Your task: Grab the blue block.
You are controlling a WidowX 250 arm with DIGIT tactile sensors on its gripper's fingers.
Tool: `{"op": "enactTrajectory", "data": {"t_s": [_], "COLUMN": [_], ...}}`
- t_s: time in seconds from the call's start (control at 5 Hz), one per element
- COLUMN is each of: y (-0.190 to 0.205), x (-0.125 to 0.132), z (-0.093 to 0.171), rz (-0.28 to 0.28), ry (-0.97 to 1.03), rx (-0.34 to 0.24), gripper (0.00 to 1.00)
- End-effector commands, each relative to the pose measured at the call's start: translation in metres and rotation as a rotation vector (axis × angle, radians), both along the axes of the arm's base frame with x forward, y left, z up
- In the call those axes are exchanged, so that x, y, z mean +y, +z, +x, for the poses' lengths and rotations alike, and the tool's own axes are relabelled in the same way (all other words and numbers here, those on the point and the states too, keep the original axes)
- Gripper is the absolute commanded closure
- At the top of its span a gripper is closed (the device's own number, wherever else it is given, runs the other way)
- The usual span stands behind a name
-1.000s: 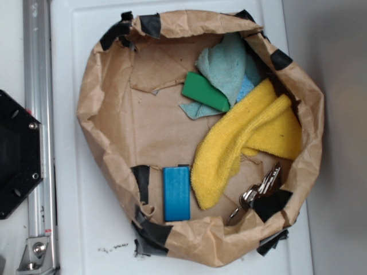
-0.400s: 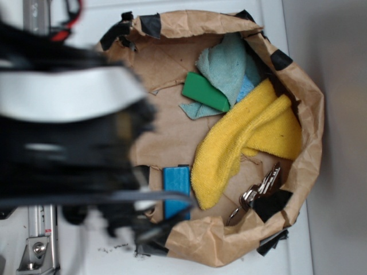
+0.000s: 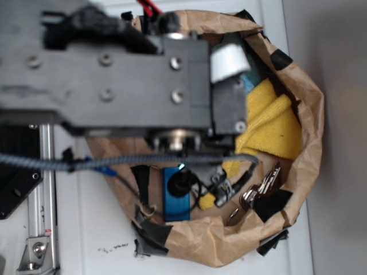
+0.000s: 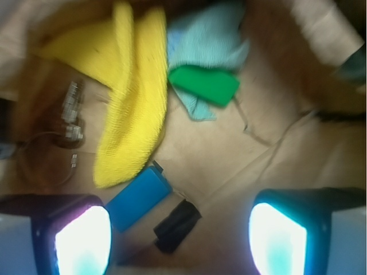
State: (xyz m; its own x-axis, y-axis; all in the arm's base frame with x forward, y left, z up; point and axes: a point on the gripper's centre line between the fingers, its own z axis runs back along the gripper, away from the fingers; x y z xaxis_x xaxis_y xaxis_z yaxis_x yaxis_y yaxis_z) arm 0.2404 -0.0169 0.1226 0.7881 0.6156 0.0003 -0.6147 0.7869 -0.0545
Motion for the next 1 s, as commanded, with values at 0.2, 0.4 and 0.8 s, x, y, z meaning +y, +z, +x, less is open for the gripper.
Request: {"op": "enactTrajectory", "data": {"t_s": [0.2, 0.4, 0.8], "y": [-0.068, -0.082, -0.102], "x": [-0.057, -0.076, -0.069], "z": [0.017, 0.002, -0.022], "rz": [-0.091, -0.077, -0.046], "ry": [0.08, 0.05, 0.061], "rx": [-0.02, 0.044, 0.145], "gripper": [0.0, 0.0, 0.0]}}
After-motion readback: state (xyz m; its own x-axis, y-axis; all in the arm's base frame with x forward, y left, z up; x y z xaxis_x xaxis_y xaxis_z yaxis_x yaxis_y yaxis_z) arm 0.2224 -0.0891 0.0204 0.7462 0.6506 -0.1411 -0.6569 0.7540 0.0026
